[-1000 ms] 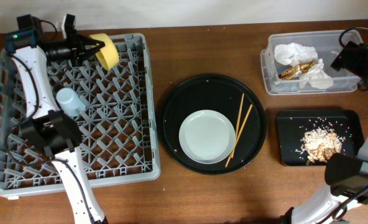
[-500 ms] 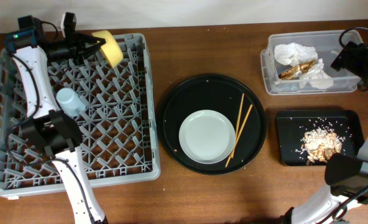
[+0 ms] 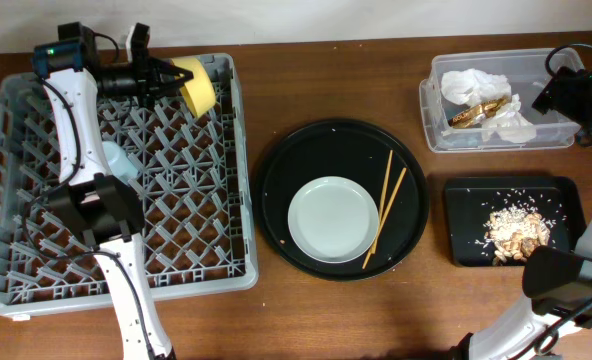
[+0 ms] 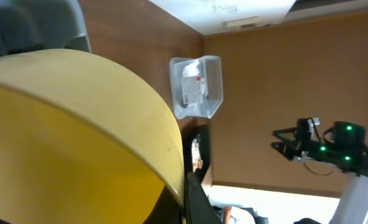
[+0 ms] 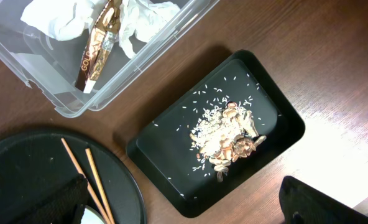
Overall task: Sort waste into correct bins and load items into the dishwasher rack
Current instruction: 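Lower the yellow bowl into the rack's top row and open the left gripper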
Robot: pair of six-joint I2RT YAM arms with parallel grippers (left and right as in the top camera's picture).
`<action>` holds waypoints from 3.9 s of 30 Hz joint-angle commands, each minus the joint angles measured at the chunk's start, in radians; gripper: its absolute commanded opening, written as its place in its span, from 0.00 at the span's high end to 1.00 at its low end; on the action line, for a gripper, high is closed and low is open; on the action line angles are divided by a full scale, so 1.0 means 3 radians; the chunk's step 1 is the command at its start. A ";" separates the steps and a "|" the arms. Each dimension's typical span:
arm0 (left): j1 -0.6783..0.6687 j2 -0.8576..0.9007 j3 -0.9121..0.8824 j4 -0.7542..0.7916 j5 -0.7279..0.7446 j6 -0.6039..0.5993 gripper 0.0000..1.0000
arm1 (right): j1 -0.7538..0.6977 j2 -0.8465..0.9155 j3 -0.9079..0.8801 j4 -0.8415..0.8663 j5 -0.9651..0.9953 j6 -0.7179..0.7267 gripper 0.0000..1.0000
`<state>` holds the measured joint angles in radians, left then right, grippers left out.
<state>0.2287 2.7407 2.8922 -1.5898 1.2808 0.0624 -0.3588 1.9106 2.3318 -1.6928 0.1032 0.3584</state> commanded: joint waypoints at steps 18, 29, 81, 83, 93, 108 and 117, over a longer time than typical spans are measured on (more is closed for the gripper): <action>0.0216 0.0041 0.0009 -0.0305 -0.1391 0.0072 0.85 | -0.0006 -0.0001 0.0019 -0.0008 -0.0018 -0.0011 0.01; 0.0515 -0.0126 0.0195 -0.0328 -0.1676 -0.0031 0.59 | -0.0006 -0.0001 0.0019 -0.0008 -0.0018 -0.0010 0.01; -0.0459 -0.0336 0.0323 0.0282 -0.3267 -0.0441 1.00 | -0.0006 -0.0001 0.0019 -0.0008 -0.0018 -0.0011 0.01; -0.0557 -0.0336 0.0338 0.0402 -0.3199 -0.0375 1.00 | -0.0006 -0.0001 0.0019 -0.0008 -0.0018 -0.0010 0.01; -0.0729 -0.0281 -0.0111 0.0599 -0.3839 -0.0406 1.00 | -0.0006 -0.0001 0.0019 -0.0008 -0.0018 -0.0010 0.02; -0.0366 -0.0300 -0.0070 0.0000 -0.4470 -0.1058 1.00 | -0.0006 -0.0001 0.0019 -0.0008 -0.0018 -0.0011 0.01; -0.0594 -0.0573 0.0313 -0.0211 -0.2917 -0.0835 1.00 | -0.0006 -0.0001 0.0019 -0.0008 -0.0018 -0.0011 0.01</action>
<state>0.1093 2.6396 2.9547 -1.6379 0.1070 -0.2356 -0.3588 1.9106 2.3318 -1.6924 0.1028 0.3580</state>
